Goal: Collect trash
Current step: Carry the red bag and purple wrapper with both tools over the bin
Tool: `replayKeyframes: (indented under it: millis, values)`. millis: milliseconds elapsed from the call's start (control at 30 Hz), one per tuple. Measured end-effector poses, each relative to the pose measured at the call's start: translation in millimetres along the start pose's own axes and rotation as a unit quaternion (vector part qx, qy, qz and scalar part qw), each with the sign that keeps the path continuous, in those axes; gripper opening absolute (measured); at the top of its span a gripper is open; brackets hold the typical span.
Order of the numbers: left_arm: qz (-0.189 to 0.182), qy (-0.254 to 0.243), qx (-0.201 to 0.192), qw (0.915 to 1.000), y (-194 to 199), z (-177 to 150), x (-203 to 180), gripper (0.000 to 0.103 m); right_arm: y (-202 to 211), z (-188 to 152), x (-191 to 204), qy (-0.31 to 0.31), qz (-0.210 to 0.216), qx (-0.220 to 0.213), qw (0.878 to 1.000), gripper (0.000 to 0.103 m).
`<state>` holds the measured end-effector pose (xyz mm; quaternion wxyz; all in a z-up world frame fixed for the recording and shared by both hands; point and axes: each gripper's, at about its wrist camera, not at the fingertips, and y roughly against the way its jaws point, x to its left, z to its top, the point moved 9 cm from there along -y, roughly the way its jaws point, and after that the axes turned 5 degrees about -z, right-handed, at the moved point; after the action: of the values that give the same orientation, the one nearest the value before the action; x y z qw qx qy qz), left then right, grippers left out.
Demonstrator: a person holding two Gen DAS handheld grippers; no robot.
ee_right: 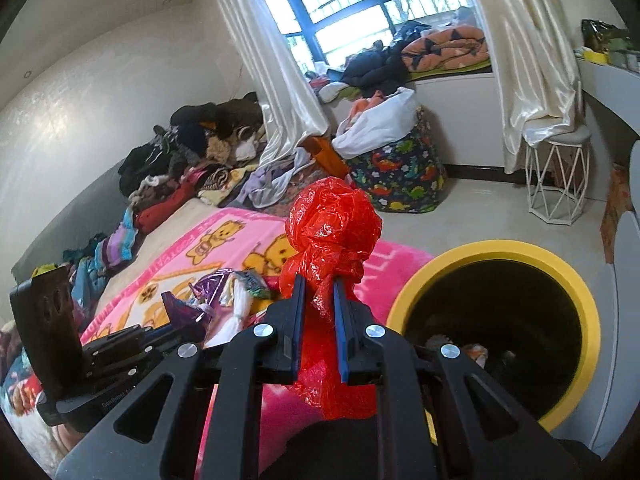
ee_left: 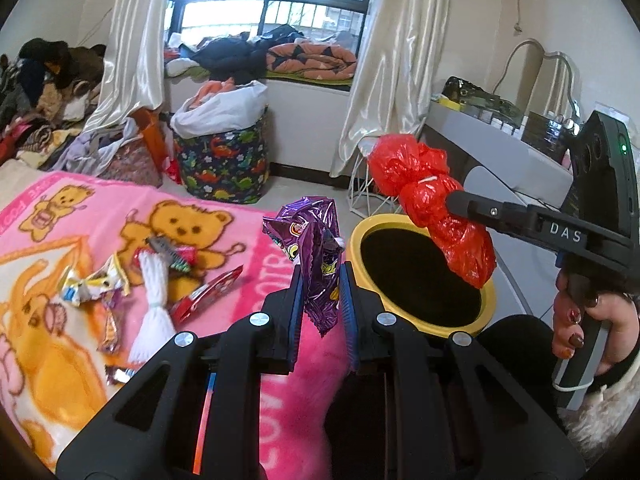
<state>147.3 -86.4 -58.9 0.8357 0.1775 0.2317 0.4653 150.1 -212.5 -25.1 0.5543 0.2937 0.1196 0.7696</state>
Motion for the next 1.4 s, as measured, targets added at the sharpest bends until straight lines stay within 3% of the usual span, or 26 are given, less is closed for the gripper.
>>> replayKeyframes:
  millis: [1000, 1400]
  values:
    - [-0.055, -0.059, 0.017, 0.9966, -58, 17, -79, 0.012, 36, 6, -104, -0.095, -0.071, -0.044, 0.992, 0.013]
    - [-0.081, -0.074, 0.041, 0.9931, -97, 13, -111, 0.012, 35, -7, -140, -0.124, -0.109, -0.03, 0.986, 0.013]
